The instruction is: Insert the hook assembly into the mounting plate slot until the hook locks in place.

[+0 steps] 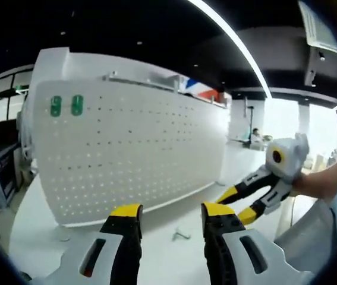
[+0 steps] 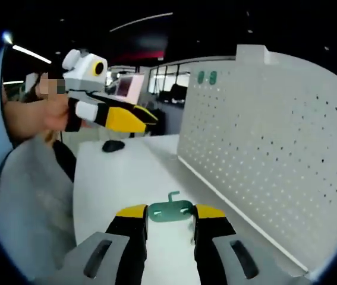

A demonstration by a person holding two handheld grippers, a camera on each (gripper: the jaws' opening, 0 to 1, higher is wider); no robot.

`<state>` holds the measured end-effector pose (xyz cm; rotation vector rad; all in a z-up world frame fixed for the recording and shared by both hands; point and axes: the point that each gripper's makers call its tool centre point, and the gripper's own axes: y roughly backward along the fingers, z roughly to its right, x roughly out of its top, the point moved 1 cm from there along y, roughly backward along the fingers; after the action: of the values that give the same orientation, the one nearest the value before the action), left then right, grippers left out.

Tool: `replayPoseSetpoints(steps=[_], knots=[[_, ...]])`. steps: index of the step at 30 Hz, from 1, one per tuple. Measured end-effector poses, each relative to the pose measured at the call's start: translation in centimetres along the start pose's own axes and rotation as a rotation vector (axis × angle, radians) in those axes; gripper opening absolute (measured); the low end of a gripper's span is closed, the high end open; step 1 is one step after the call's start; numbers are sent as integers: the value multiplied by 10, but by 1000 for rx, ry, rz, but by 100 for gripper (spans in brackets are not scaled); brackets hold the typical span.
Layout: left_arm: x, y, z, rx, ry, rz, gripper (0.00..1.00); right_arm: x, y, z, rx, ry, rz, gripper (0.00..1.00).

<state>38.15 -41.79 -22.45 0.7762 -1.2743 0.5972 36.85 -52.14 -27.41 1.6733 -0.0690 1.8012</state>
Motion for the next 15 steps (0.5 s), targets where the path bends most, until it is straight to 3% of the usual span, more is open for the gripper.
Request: replayPoseSetpoints(steps=[9, 15], knots=[[-2, 0, 3, -92, 34, -35, 40, 11, 1, -2, 8, 28, 30, 28], [1, 2, 17, -238, 117, -39, 39, 17, 3, -4, 13, 47, 48, 28]])
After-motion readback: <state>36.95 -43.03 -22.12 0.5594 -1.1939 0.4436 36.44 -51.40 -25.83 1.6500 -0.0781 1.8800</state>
